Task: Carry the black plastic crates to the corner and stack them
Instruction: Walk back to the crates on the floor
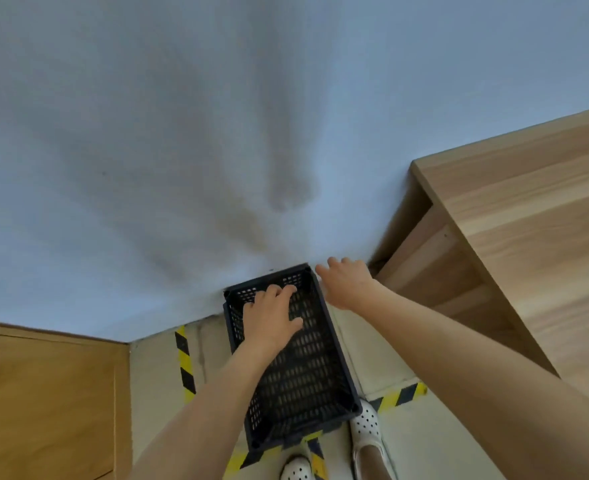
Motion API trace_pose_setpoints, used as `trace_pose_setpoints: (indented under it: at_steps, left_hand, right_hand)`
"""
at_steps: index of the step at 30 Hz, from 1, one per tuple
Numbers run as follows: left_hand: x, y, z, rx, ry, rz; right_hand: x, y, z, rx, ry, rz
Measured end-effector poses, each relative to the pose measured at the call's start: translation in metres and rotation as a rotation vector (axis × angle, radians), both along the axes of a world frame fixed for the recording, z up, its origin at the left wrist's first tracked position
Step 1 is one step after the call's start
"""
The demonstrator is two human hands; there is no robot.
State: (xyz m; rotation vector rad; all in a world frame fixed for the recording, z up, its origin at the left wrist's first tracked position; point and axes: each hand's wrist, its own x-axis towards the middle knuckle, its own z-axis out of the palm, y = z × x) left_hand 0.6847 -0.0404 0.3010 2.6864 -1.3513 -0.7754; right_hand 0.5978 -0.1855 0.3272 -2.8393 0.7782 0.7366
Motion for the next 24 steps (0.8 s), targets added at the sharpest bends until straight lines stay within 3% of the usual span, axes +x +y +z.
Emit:
trace_pose_setpoints:
  at_steps: [7, 14, 18, 24]
  left_hand:
    - [-0.038, 0.039, 0.077, -0.037, -0.082, -0.203]
    - [-0.087, 0.003, 0.145, -0.145, -0.177, -0.454]
    - [-0.153, -0.03, 0.179, -0.242, -0.209, -0.635]
    - [-0.279, -0.056, 0.219, -0.363, -0.226, -0.942]
  right_hand:
    - [-0.071, 0.035, 0.1, -0.033, -0.064, -0.201]
    - [-0.146, 0.043, 0.183, -0.161, -0.176, -0.464]
    - [-0.222, 0.057, 0.207, -0.205, -0.18, -0.582]
    - [-0.385, 0.087, 0.227, -0.197, -0.07, -0.986]
